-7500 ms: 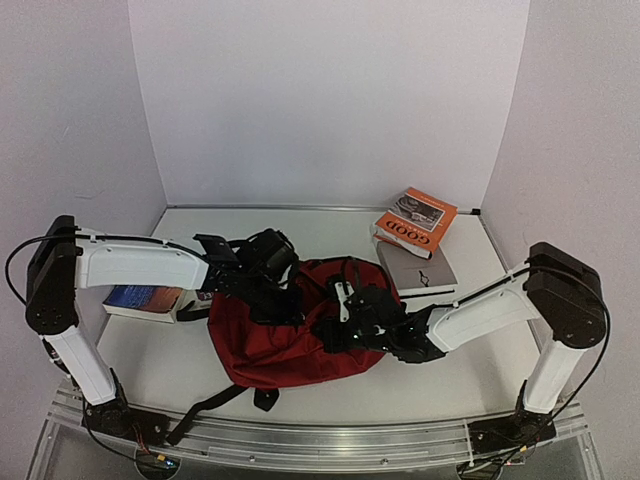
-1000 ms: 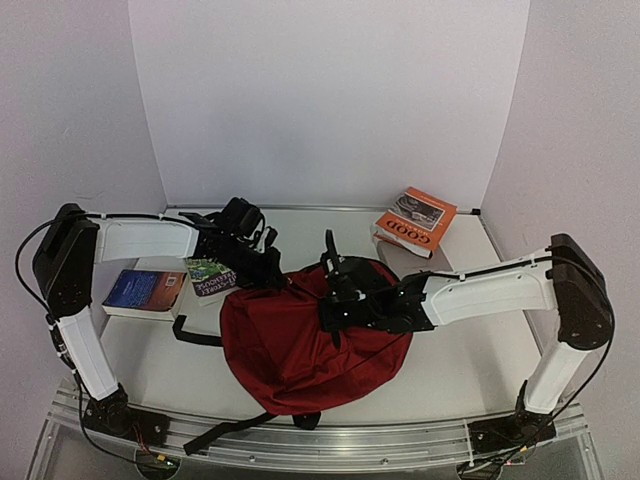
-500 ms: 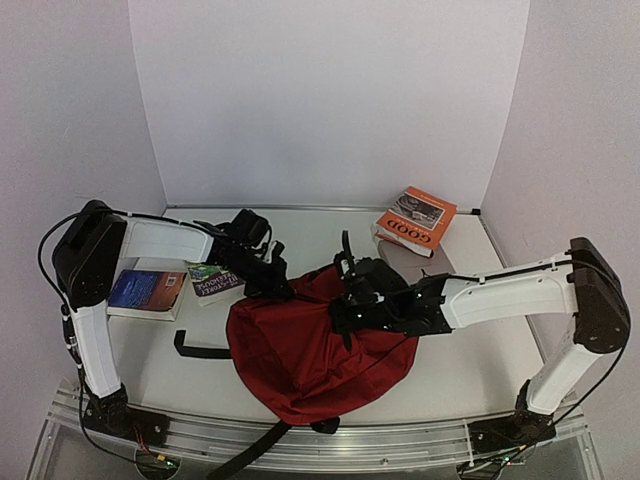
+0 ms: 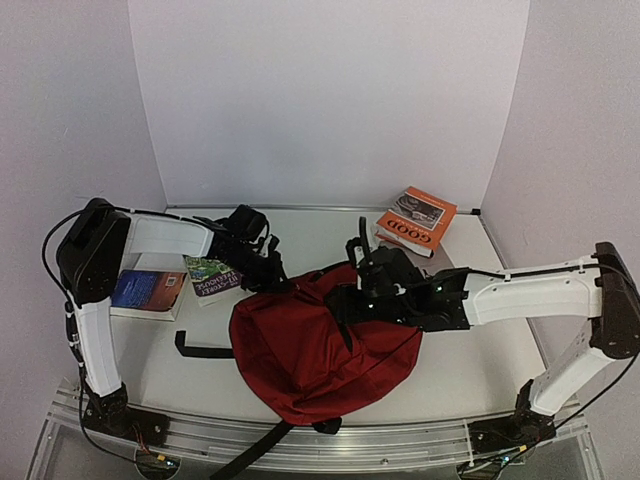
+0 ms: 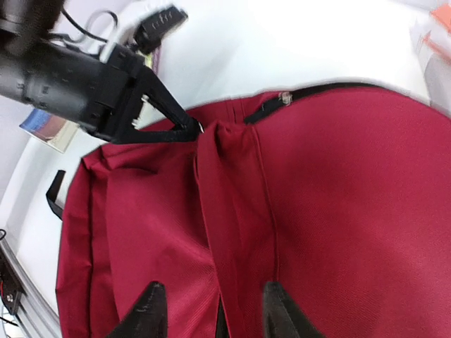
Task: Pack the student bag
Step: Zip the student bag at the center of the board, then adjust the student bag at the center of the board.
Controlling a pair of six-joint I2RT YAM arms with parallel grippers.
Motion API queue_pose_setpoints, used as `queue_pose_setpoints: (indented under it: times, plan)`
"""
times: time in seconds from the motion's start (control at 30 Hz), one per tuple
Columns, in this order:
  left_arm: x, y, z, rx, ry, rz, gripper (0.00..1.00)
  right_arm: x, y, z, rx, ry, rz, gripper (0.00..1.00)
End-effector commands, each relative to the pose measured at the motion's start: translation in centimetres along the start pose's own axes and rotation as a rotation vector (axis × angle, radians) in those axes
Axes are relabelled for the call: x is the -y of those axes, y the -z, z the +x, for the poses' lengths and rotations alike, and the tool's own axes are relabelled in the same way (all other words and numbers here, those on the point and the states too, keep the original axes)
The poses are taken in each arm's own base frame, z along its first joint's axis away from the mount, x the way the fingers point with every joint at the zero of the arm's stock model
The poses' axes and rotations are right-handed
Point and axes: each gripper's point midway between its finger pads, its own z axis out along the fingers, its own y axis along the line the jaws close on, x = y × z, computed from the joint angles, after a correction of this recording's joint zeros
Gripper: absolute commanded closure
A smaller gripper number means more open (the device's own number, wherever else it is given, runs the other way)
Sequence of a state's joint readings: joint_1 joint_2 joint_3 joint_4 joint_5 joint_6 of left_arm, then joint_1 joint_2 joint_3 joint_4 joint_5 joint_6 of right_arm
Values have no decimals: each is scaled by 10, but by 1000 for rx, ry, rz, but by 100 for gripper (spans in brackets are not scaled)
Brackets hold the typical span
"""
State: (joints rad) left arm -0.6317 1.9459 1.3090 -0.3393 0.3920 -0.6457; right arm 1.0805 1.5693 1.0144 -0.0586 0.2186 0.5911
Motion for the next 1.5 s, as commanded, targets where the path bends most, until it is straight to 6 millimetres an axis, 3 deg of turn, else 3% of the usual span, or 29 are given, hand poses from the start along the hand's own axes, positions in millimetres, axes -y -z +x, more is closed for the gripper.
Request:
queue_pose_setpoints:
  times: [0.0, 0.13, 0.27, 0.37, 0.5, 0.7, 0.83, 1.0, 1.1, 1.23, 1.33, 1.47]
  plan:
    - [15, 57, -39, 185, -42, -35, 68, 9, 23, -37, 101, -30, 69, 26]
    - [16, 99, -30, 272, -19, -52, 33, 41, 24, -43, 87, -35, 169, 6]
    - [7, 120, -3, 281, 11, -37, 13, 85, 25, -48, 73, -85, 255, 2]
    - [-6, 114, 20, 206, 31, -57, 9, 119, 30, -44, 52, -157, 296, 2]
    - [-26, 104, 39, 142, 63, -113, 9, 145, 41, -28, 22, -240, 312, 2]
    - [-47, 99, 43, 137, 44, -198, 8, 160, 47, 16, -48, -325, 309, 2]
    - [-57, 84, 48, 89, 39, -228, 8, 158, 40, 36, -91, -365, 267, 8]
    - [-65, 70, 55, 56, 48, -228, 18, 150, 31, 47, -104, -399, 200, 33]
    - [-61, 62, 61, 41, 51, -169, 36, 139, 23, 47, -108, -407, 133, 61]
    - [-64, 59, 68, 24, 70, -159, 69, 119, 21, 35, -105, -396, 52, 95]
    - [-67, 68, 69, 59, 85, -176, 86, 97, 32, 12, -51, -363, -10, 100]
    - [-62, 83, 70, 100, 93, -153, 94, 71, 53, -29, 48, -317, -77, 100]
